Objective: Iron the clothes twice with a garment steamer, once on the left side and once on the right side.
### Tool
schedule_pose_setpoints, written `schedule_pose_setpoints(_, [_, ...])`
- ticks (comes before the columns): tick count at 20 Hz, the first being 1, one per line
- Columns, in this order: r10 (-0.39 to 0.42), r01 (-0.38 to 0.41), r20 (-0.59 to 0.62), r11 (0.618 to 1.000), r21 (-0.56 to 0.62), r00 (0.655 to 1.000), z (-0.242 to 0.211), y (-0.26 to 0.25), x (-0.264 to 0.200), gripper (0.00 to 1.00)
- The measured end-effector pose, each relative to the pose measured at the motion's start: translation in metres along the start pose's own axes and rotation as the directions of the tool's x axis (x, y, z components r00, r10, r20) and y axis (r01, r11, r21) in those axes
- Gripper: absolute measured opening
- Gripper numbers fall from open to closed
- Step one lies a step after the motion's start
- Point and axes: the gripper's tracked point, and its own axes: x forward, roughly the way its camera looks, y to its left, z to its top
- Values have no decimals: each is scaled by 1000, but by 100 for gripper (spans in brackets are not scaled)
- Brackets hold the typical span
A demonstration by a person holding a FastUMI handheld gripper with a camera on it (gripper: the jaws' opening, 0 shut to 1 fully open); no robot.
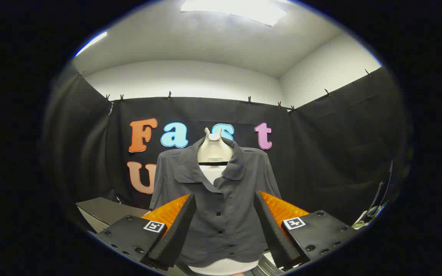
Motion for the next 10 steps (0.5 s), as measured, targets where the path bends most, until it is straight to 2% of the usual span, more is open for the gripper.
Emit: schedule_pose_setpoints(10, [25, -25, 7, 1000, -5, 1000, 7, 22, 3, 96])
